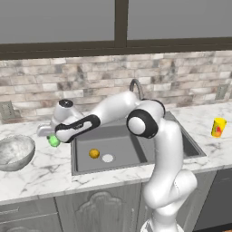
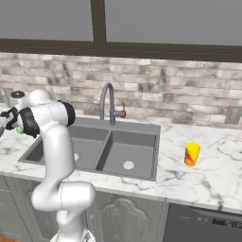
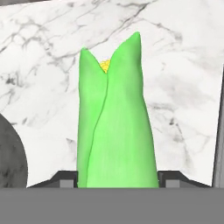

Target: Remove the lemon and corn from the sink. Then move the bowl and cup from the counter to the sink for washing.

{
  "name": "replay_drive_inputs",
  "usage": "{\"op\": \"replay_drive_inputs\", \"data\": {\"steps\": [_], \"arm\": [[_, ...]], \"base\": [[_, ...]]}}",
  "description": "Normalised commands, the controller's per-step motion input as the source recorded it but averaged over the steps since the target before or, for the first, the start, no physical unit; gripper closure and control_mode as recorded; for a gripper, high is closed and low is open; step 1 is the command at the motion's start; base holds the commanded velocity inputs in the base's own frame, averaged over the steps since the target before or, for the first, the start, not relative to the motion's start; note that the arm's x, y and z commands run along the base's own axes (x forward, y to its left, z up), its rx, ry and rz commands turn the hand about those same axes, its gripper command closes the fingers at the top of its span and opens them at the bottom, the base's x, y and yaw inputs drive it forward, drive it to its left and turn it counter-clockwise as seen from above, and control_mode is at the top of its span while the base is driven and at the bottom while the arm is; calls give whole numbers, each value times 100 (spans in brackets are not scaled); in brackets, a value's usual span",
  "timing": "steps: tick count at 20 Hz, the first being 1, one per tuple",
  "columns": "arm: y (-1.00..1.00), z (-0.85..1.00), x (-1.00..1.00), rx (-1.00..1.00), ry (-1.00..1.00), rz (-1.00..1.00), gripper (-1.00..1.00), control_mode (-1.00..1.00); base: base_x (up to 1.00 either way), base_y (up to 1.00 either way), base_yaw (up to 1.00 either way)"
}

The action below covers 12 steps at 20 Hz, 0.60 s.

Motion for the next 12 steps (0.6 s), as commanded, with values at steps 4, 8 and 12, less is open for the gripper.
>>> {"op": "replay_drive_inputs", "data": {"steps": [4,8,12], "arm": [[7,-18,11,0,7,0,100,-100],[2,-14,10,0,9,0,100,-100],[2,-16,6,0,9,0,100,-100]], "base": [[0,0,0],[0,0,0],[0,0,0]]}}
